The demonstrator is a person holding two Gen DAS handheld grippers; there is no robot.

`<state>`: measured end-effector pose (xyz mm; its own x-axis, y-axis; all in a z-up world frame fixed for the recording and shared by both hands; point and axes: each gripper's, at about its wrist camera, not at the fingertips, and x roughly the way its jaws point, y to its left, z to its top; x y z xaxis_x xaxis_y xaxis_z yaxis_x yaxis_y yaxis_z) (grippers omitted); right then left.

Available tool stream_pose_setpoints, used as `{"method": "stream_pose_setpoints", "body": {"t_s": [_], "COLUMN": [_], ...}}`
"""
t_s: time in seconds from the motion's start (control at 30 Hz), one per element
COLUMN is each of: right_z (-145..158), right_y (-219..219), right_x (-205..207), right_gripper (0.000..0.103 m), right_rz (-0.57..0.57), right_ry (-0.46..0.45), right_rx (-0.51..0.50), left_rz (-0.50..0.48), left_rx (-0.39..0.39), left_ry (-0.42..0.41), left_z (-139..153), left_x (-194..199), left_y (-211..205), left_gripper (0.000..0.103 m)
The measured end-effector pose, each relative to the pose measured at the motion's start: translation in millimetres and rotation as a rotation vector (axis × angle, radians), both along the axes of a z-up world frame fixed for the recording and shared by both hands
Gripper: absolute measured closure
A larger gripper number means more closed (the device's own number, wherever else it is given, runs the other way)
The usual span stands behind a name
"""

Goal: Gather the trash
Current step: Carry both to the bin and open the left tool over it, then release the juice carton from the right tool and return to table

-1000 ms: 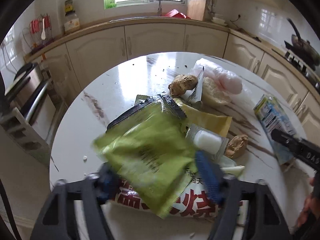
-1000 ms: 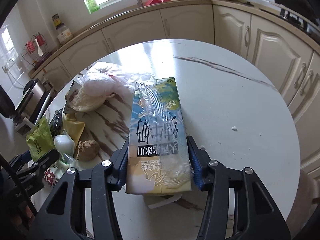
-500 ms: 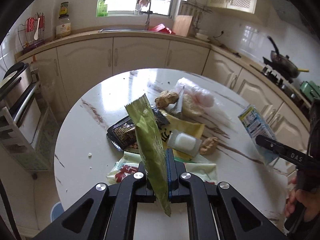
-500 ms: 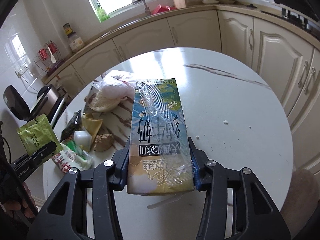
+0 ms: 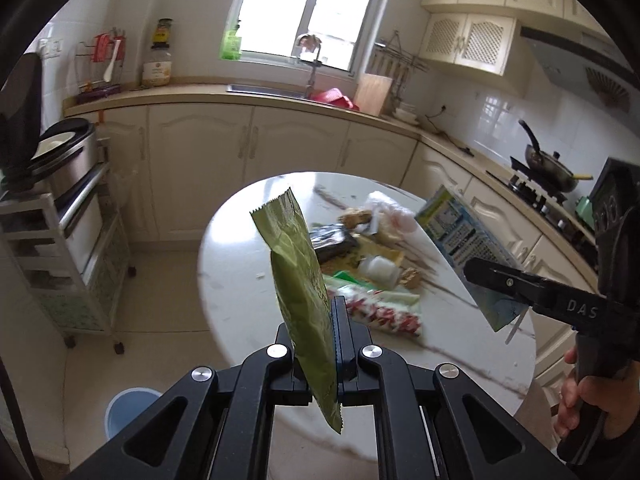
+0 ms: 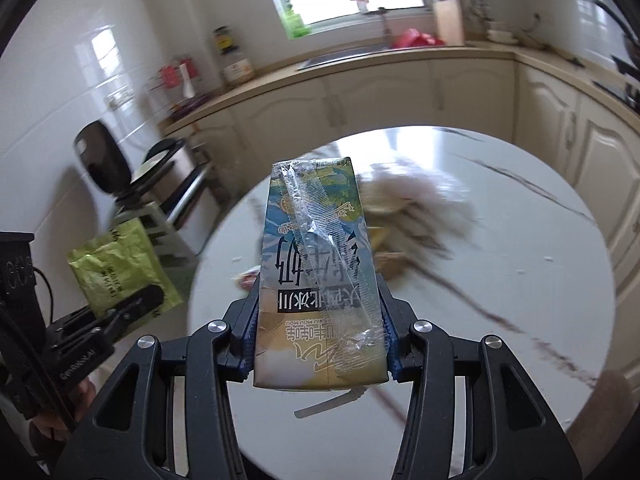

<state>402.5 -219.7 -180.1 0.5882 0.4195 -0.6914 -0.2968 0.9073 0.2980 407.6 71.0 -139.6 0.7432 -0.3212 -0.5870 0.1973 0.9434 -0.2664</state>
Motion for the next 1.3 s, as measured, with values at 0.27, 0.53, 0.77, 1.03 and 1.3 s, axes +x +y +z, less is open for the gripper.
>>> {"method": "stream_pose_setpoints", "body": {"t_s": [0.27,0.53,0.77,1.03,1.3], "right_z": [-16,-91,-170,-233,-261], "right_y": [164,282,334,360,380], "right_x": [-25,-27,-9,15,16], "right_gripper": [0.057,0.057,0.058,0.057,0.056], "right_rz": [0.292,0.454,0.484,0.479,0.515], "right_ry": [0.04,0.148,0.231,0.337,0.377], "right_rx": [0.01,-0.081,-0.19,-0.179,-0.119], "left_rz": [0.163,0.325,0.38,0.399,0.542], "left_rx": [0.012,0.028,0.003,-0.023,0.011], "left_ry": [0.066,0.271,0.429,0.574,0.562], "left_z": [-35,-113,-176,-218,-193], "left_x": [-64,-89,-70,-18,-25], "left_y": [122,215,244,264,280], "left_gripper": [0.099,0.099,0.099,0.086,0.064]}}
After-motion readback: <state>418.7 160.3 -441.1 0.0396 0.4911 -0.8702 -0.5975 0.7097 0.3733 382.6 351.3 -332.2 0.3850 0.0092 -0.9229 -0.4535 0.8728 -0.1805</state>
